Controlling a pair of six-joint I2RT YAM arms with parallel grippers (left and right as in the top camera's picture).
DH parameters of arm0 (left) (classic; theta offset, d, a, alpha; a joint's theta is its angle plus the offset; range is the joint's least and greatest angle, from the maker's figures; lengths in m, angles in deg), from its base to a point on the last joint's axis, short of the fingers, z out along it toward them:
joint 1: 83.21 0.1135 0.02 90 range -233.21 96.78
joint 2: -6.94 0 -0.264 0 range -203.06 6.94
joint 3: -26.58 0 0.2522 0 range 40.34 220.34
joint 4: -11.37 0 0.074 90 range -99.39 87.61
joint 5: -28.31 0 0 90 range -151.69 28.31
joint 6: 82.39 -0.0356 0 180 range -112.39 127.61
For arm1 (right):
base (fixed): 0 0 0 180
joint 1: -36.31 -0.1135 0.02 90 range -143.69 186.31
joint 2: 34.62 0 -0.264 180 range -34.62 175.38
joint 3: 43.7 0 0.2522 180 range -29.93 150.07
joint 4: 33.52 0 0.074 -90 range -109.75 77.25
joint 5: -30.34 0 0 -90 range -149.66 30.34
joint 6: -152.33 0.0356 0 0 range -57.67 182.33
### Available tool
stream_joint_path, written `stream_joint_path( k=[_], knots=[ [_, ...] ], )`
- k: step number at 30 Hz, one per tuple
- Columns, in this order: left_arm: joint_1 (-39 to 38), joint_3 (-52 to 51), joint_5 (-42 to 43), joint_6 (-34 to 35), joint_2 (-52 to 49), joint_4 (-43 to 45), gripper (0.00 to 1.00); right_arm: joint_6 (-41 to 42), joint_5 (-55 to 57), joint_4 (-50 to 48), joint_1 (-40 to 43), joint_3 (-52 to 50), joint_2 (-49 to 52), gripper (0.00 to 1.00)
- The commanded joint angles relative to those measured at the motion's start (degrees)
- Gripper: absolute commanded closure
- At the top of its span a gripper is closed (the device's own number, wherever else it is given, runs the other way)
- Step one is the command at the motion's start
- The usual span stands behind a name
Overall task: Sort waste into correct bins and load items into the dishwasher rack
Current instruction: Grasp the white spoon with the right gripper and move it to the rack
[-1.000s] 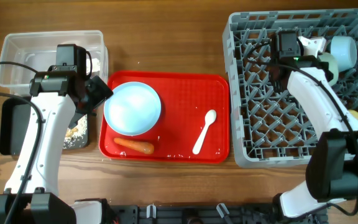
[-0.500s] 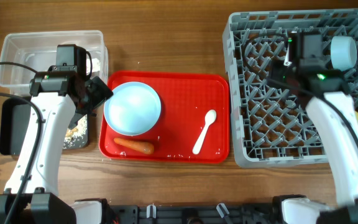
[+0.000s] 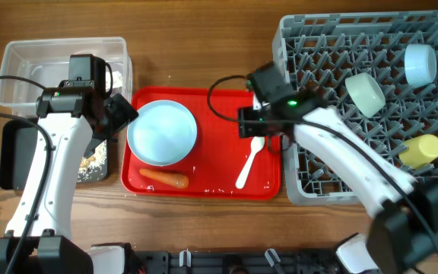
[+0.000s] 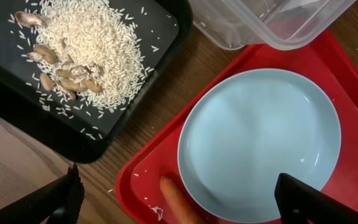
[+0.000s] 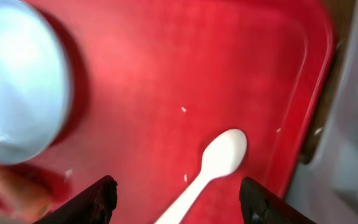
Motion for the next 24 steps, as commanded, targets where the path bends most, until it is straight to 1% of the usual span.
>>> stream_joint_path(
  k=[1, 2, 6, 10, 14, 16, 21, 24],
  knots=[
    [0.35, 0.04, 0.09, 0.55, 0.72, -0.09, 0.0, 12.59, 2.43, 0.79, -1.22, -0.46, 7.87, 0.34],
    [0.35, 0.04, 0.07, 0.55, 0.72, -0.11, 0.0, 14.86, 2.45, 0.74, -1.22, -0.46, 9.73, 0.34],
    [0.35, -0.33, 0.07, 0.55, 0.72, -0.04, 0.0, 16.44, 3.28, -0.15, -1.18, -0.46, 14.97, 0.33],
    [0.35, -2.62, 0.07, 0.55, 0.72, 0.79, 0.0, 17.03, 5.05, -0.74, -1.16, -0.46, 17.68, 0.33],
    [0.35, -3.5, 0.09, 0.57, 0.72, 1.16, 0.0, 17.88, 6.97, -1.53, -1.16, -0.46, 18.23, 0.33],
    [0.35, -3.5, 0.09, 0.57, 0.72, 1.27, 0.0, 17.86, 7.56, -1.9, -1.14, -0.46, 18.23, 0.37],
    [0.35, -3.5, 0.09, 0.57, 0.72, 1.27, 0.0, 17.79, 5.97, -1.4, -1.14, -0.46, 18.23, 0.59],
    [0.35, -3.5, 0.09, 0.55, 0.72, 1.22, 0.0, 16.33, 4.87, -1.42, -1.14, -0.46, 18.23, 0.66]
  ],
)
